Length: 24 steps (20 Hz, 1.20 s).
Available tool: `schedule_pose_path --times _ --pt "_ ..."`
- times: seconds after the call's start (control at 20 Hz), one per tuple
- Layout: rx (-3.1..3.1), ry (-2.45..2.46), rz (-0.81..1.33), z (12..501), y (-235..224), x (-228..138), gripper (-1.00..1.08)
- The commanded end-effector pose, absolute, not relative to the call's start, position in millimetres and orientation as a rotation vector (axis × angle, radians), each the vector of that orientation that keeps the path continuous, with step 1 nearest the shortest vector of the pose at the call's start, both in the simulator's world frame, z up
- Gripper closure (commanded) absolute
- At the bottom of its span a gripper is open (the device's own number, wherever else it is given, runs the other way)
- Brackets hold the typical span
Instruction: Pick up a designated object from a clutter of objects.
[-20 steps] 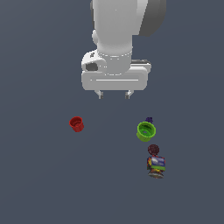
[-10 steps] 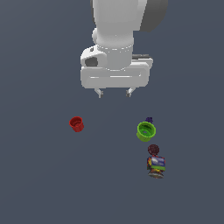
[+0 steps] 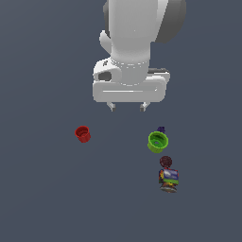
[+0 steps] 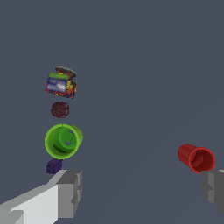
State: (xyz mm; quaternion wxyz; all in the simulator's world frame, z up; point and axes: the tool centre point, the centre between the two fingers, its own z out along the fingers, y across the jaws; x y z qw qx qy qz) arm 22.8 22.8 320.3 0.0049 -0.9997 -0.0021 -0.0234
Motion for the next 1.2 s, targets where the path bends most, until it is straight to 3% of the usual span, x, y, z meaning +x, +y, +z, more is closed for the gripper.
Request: schedule_pose_path --times 0.0,0.7,1.15 --pt "-3.132 0.012 -0.068 310.6 30.9 29.6 -0.92" --pt "-3.136 0.203 -0.035 204.8 118.5 79.8 -0.92" --pt "-3.126 0.326 -0.013 125.0 180.6 91.0 -0.92"
